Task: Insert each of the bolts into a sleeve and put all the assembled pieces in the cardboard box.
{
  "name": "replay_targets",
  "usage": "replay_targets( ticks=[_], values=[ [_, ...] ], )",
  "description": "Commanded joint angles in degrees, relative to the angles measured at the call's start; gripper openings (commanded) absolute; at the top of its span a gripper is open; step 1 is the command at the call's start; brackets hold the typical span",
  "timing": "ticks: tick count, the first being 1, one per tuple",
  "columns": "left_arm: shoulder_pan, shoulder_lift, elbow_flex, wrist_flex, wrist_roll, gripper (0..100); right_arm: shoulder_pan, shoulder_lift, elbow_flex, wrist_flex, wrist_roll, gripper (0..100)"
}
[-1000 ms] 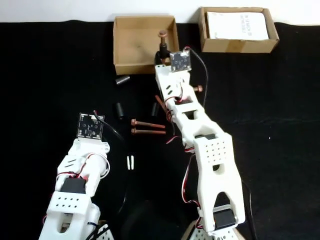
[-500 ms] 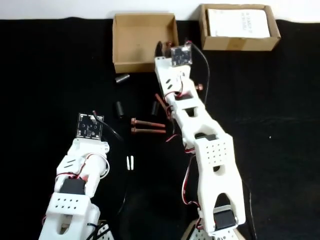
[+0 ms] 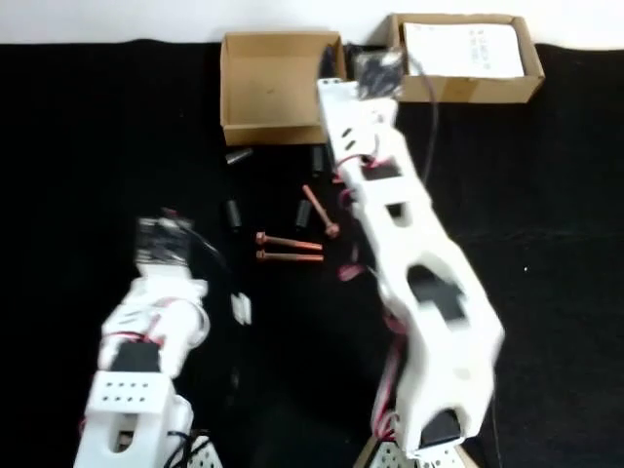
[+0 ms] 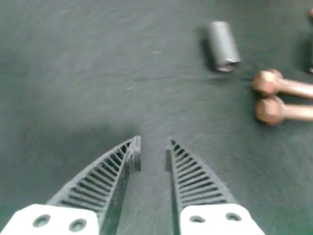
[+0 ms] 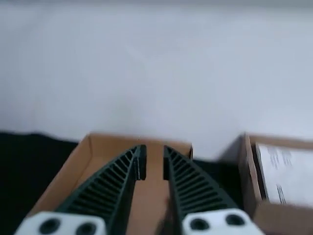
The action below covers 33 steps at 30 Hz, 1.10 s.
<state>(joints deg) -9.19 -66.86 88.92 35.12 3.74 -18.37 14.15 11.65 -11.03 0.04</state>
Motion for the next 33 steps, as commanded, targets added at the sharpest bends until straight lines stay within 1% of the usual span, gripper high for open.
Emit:
replay_targets(
  ticks=[1, 3, 4, 6, 8, 12, 15, 20, 23, 26, 33],
  values=[
    [-3.3, -0.4, -3.2, 1.6, 2.2, 12, -1.3, -14.1, 4.9, 18.8, -0.4, 4.1],
    [-3.6, -0.4, -3.3, 1.6, 2.3, 12, -2.6, -15.1, 4.8, 27.9, -0.7, 4.1],
    [-3.6, -0.4, -3.4, 1.7, 2.3, 12, -3.1, -15.1, 4.3, 31.5, -2.0, 4.1],
    [-3.6, -0.4, -3.9, 1.9, 2.3, 12, -4.6, -14.5, 2.2, 36.7, -5.9, 4.1],
    [-3.6, -0.4, -4.9, 3.9, 2.2, 12, -6.2, -12.3, -1.4, 41.2, -8.9, 4.6],
    [-3.6, 2.4, -7.0, 5.3, 0.8, 12, -8.8, -3.9, -13.1, 54.5, -14.9, 11.8],
    [-3.6, 10.8, -10.9, 5.4, -0.8, 12, -9.4, 4.2, -24.1, 66.0, -18.0, 13.5],
    [-3.6, 31.3, -21.8, 6.1, -2.5, 12, -9.4, 17.6, -43.8, 81.6, -20.7, 13.5],
    [-3.6, 39.9, -28.4, 9.8, -2.8, 12, -9.3, 25.8, -53.9, 88.7, -21.9, 13.5],
    [-3.6, 44.8, -32.5, 11.7, -2.8, 12, -9.2, 33.4, -63.1, 94.7, -24.1, 13.6],
    [-3.6, 51.2, -38.6, 15.9, -2.8, 12, -9.5, 45.3, -79.6, 100.9, -24.4, 13.6]
  ],
)
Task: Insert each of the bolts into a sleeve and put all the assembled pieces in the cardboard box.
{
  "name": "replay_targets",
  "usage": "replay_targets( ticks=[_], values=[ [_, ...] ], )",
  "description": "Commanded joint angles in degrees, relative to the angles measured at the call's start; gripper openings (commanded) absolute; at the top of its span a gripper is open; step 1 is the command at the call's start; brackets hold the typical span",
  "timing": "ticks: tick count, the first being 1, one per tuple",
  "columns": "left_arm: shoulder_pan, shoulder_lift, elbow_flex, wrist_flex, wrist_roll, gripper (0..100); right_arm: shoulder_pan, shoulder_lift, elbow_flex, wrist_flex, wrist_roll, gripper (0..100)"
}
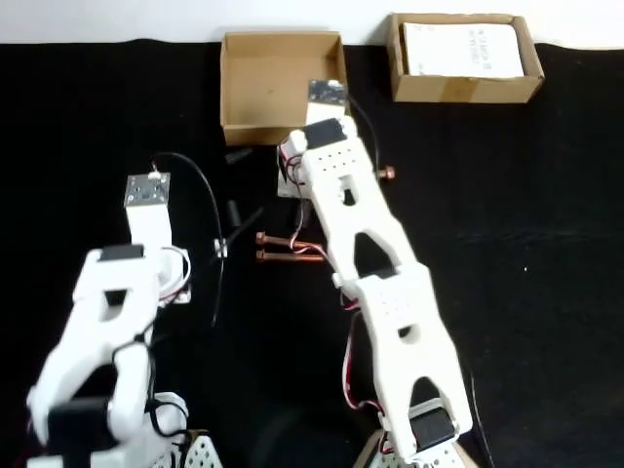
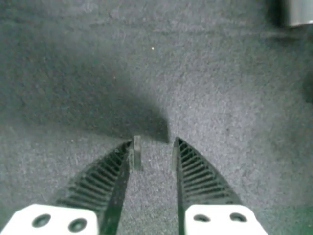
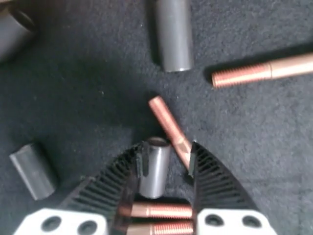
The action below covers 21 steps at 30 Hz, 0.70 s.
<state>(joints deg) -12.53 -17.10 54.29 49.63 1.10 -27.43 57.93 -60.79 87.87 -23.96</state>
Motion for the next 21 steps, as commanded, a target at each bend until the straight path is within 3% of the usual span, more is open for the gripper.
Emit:
replay_targets(
  ticks=[1, 9, 21],
  values=[
    [-0.3, 2.7, -5.0, 2.0, -0.2, 12, -0.4, 2.5, -8.6, 2.7, -0.4, 13.6],
    [-0.9, 13.3, -14.4, 8.0, -0.3, 12, -3.2, 3.7, -12.0, 5.4, -0.4, 13.6],
    [-1.7, 14.1, -15.4, 8.8, -0.3, 12, -3.7, 4.4, -11.6, 8.6, -3.1, 13.6]
  ],
)
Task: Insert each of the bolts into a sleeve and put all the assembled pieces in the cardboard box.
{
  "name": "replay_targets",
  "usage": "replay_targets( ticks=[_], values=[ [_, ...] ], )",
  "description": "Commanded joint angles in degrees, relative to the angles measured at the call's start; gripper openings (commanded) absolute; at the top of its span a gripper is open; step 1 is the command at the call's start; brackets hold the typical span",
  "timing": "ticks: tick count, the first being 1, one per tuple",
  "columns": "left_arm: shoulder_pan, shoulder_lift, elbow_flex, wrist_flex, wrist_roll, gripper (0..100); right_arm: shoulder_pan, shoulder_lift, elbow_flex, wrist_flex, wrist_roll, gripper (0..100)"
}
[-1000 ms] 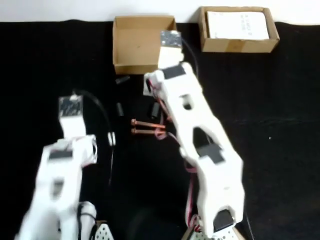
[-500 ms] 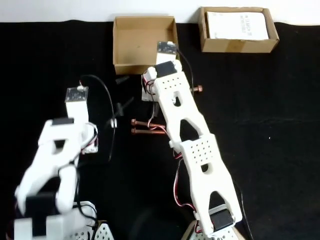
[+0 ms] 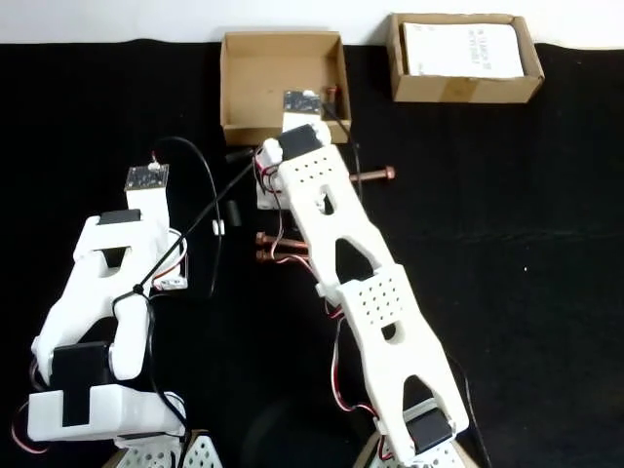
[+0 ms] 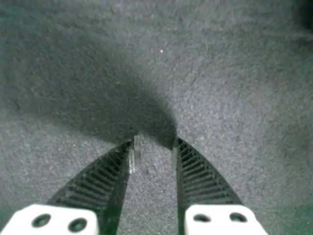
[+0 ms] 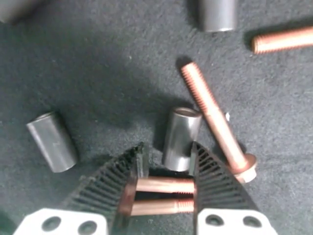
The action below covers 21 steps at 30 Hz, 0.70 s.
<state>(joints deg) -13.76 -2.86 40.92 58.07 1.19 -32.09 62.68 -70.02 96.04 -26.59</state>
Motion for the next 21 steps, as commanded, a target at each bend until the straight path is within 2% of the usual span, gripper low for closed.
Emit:
replay_targets(
  ticks=[1, 14, 21],
  values=[
    [-0.5, -0.1, -2.1, 0.4, -0.4, 12, 1.1, -0.4, -2.3, 0.3, -0.4, 13.6],
    [-0.5, 0.0, -2.1, 0.4, -0.4, 12, 1.9, 8.5, -2.8, -2.3, -0.1, 13.6],
    [-0.5, 0.0, -2.1, 0.4, -0.4, 12, 3.7, 8.7, -2.8, -4.1, -0.1, 11.4]
  ],
)
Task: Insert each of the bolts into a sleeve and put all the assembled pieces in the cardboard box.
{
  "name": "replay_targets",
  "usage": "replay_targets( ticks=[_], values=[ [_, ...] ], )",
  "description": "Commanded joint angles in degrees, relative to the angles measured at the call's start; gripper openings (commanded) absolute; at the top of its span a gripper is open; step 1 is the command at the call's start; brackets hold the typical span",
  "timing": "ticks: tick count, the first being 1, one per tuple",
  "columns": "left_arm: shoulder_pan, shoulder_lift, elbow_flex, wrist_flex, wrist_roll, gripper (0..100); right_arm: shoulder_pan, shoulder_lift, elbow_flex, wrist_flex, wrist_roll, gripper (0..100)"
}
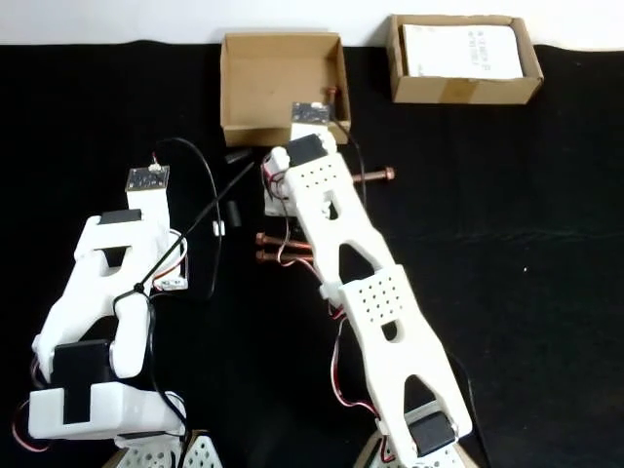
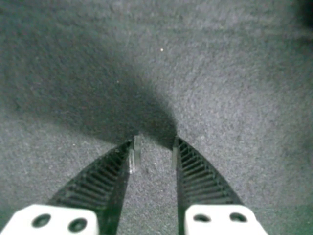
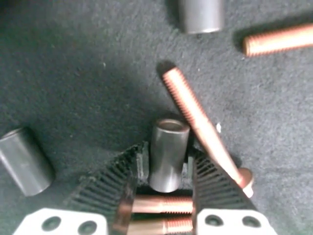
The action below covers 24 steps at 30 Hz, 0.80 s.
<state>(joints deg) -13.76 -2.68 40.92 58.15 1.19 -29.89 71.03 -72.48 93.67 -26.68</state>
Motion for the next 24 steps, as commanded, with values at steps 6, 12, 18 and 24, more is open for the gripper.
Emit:
replay_targets(
  ticks=[6, 12, 18, 24],
  values=[
    [-0.5, -0.2, -2.1, 0.0, -0.4, 12, 1.1, -0.1, -2.1, 0.8, 2.5, 0.7],
    [-0.6, -0.3, -2.1, -0.1, -0.4, 12, 0.4, -5.8, -17.7, 7.3, 2.8, 0.7],
    [1.7, -0.9, -4.8, 2.2, -0.4, 13, 1.7, -21.1, -22.4, 7.3, 6.0, 0.7],
    [11.4, -1.5, -29.1, 28.2, -0.4, 18, 14.7, -36.5, -21.1, 7.3, 6.0, 0.7]
  ],
)
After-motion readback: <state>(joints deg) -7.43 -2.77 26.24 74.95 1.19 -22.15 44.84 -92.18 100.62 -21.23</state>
